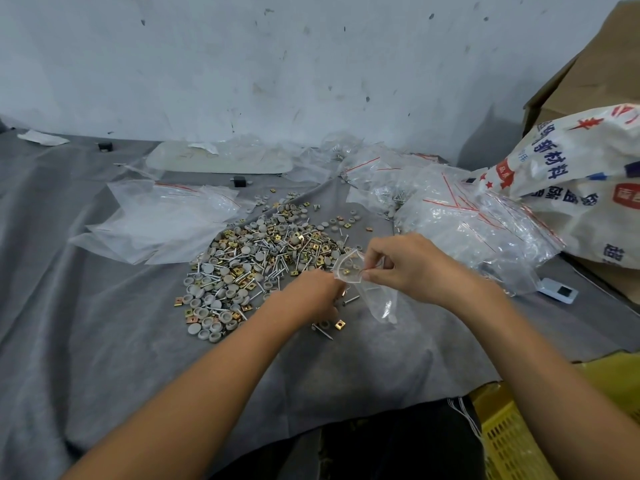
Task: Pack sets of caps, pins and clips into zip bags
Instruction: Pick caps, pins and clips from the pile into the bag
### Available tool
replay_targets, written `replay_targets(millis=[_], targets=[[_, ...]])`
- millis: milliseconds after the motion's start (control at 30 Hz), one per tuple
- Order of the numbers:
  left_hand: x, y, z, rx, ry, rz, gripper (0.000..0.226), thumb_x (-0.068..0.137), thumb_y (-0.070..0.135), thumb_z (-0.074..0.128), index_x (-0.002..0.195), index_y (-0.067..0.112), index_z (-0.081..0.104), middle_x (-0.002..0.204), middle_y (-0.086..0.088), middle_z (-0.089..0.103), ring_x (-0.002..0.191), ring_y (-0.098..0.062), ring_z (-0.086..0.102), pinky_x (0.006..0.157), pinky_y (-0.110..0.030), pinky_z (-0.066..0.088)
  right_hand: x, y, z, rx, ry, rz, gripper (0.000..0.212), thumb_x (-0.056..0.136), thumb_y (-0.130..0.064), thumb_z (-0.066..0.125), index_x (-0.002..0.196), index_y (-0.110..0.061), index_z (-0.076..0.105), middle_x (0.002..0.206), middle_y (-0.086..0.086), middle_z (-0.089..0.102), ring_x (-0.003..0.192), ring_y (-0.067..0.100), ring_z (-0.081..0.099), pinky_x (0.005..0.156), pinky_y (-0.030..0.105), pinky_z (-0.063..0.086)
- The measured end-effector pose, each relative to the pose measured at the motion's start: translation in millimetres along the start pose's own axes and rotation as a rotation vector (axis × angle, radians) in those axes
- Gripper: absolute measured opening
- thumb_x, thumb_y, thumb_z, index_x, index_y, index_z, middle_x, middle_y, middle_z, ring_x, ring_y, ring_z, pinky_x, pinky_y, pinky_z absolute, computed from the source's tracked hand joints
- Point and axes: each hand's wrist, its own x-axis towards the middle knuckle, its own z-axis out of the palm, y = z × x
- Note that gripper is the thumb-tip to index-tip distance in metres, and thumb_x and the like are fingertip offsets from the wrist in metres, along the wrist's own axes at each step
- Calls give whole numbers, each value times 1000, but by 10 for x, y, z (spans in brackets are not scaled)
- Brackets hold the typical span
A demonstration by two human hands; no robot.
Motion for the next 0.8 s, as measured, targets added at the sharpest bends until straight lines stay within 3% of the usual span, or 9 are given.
replay_targets(millis=[200,333,433,500,633,800], targets=[[-104,-78,-17,-78,68,-61,18,82,16,70,87,19,53,83,1,55,85,-24,56,67,-29,38,-7,-25,27,-3,-20,-11,11,91,-30,74,93,-21,69,75,-19,58,81,9,58,74,30,48],[-237,-276,-56,-289,120,-156,16,81,15,74,90,21,62,87,6,64,81,-14,61,59,-21,42,19,-54,72,-16,-46,-18,13,91,-34,74,93,-23,69,80,-17,61,86,11,60,77,33,49],[-382,-448,-100,-456,190,-253,16,82,16,75,88,25,64,82,11,66,74,-10,65,61,-23,52,48,-91,130,20,-51,-41,12,91,-33,75,91,-23,69,76,-21,58,77,-2,56,70,25,45],[-482,-562,-124,-578,239,-320,15,82,14,74,88,24,65,79,6,71,71,-12,70,62,-27,56,73,-129,163,34,-52,-51,11,91,-33,75,90,-23,69,73,-22,57,74,-8,53,65,19,40],[-654,-688,-199,-994,311,-359,14,83,3,75,92,11,67,79,-7,77,72,-25,75,74,-44,63,126,-224,211,63,-40,-69,10,90,-33,76,91,-25,70,79,-19,61,82,5,59,73,30,48],[-701,-552,-373,-1314,382,-282,18,81,2,81,94,6,69,85,-13,77,73,-21,73,67,-28,59,168,-300,263,106,-23,-99,12,88,-33,78,92,-24,71,80,-18,62,84,7,62,75,30,49]])
